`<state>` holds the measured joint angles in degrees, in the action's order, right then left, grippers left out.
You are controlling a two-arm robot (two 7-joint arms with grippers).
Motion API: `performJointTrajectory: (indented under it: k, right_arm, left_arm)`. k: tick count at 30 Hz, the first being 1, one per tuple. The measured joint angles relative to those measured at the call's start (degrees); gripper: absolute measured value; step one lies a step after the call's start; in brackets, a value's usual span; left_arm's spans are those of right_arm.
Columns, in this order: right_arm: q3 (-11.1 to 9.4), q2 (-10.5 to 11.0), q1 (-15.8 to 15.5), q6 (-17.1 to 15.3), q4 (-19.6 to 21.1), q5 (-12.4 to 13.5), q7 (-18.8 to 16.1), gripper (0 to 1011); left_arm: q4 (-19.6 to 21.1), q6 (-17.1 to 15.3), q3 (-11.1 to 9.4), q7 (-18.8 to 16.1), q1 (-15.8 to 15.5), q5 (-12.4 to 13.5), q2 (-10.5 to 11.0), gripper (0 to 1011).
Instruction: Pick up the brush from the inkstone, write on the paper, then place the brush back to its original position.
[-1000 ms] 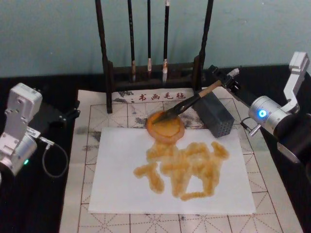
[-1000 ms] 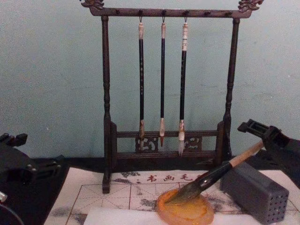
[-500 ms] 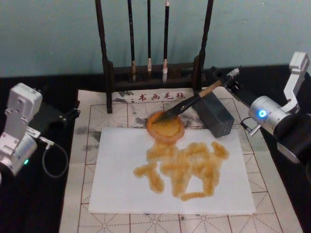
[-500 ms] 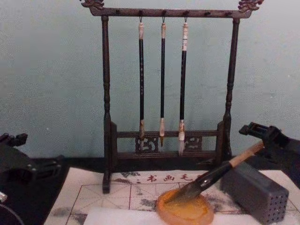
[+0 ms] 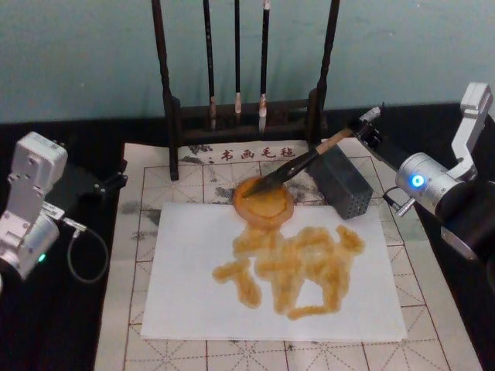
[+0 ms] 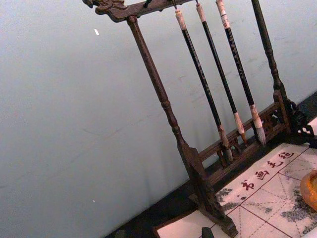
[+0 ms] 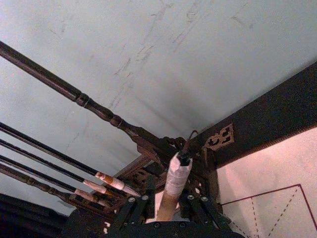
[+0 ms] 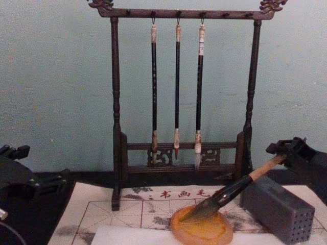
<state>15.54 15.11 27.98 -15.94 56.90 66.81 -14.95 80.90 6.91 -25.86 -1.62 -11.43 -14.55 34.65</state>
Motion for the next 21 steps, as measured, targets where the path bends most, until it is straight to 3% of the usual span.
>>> performJointTrajectory:
  k: [6, 21]
  right_arm:
    - [0.0, -0.01, 0.0, 0.0, 0.0, -0.01, -0.02, 187]
    - [0.0, 0.0, 0.0, 0.0, 0.0, -0.05, -0.01, 187]
  left_arm:
    - [0.0, 0.0, 0.0, 0.0, 0.0, 0.0, 0.0, 1001]
    - [0.0, 0.0, 0.0, 0.0, 0.0, 0.0, 0.0, 1001]
